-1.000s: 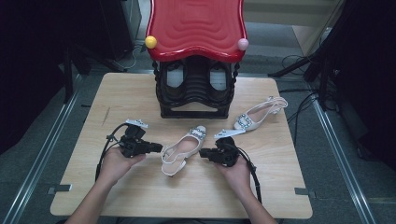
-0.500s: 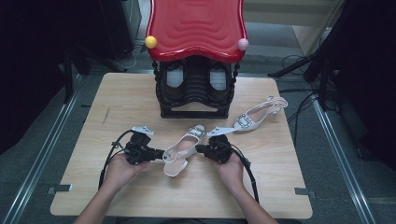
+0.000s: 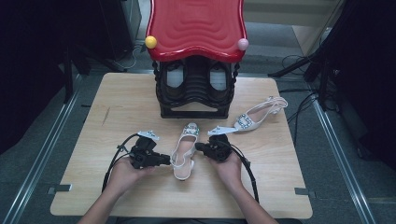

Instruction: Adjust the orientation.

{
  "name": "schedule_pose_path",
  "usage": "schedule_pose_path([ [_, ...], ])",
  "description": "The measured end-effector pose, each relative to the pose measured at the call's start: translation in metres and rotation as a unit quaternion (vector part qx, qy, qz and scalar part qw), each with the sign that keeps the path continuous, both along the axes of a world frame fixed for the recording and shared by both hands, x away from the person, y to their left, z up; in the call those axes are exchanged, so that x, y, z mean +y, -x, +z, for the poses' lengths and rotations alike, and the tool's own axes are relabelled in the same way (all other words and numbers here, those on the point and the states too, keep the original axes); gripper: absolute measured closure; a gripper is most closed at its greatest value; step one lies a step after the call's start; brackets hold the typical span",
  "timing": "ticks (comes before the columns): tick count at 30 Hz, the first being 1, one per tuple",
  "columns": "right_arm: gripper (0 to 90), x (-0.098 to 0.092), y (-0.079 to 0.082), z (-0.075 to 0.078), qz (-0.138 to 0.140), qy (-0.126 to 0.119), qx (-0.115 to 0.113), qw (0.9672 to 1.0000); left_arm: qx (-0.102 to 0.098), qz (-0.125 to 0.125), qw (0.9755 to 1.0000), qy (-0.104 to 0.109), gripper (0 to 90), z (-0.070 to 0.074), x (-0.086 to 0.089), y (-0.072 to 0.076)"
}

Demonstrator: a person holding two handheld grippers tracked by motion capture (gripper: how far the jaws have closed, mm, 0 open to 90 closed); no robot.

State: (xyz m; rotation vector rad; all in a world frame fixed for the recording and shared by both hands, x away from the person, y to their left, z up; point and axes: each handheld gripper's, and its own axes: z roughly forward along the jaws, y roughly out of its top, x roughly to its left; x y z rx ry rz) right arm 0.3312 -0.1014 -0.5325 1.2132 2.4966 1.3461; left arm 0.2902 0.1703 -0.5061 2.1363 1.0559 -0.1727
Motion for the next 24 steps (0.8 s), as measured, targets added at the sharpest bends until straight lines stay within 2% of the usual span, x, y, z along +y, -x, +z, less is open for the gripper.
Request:
schedule_pose_path([
  [3, 90.0, -0.005, -0.003, 0.002, -0.004, -0.003, 0.007, 1.0000, -0.005, 0.009, 0.9999, 0.009, 79.8, 0.003, 0.006, -0.001],
  [7, 90.0, -0.014, -0.004, 0.009, -0.018, 0.004, -0.009, 0.9998, -0.022, 0.025, 0.9994, 0.008, 76.8, 0.008, 0.019, -0.005],
  [10, 90.0, -0.021, -0.003, 0.014, -0.025, 0.012, -0.022, 0.9994, -0.026, 0.038, 0.9988, 0.016, 74.8, 0.011, 0.029, -0.010],
  [15, 90.0, -0.039, -0.003, 0.020, -0.046, 0.007, -0.023, 0.9987, -0.030, 0.054, 0.9977, 0.027, 72.4, 0.015, 0.042, -0.018],
  [17, 90.0, -0.046, -0.004, 0.021, -0.055, 0.004, -0.021, 0.9982, -0.035, 0.057, 0.9975, 0.023, 71.6, 0.016, 0.045, -0.021],
  [19, 90.0, -0.054, -0.004, 0.022, -0.062, 0.002, -0.022, 0.9978, -0.034, 0.060, 0.9973, 0.024, 70.9, 0.016, 0.047, -0.024],
  [23, 90.0, -0.071, -0.004, 0.025, -0.084, -0.009, -0.020, 0.9962, -0.025, 0.063, 0.9963, 0.052, 70.1, 0.016, 0.050, -0.029],
  [24, 90.0, -0.076, -0.005, 0.026, -0.089, -0.017, -0.018, 0.9957, -0.024, 0.062, 0.9966, 0.049, 70.0, 0.017, 0.049, -0.030],
])
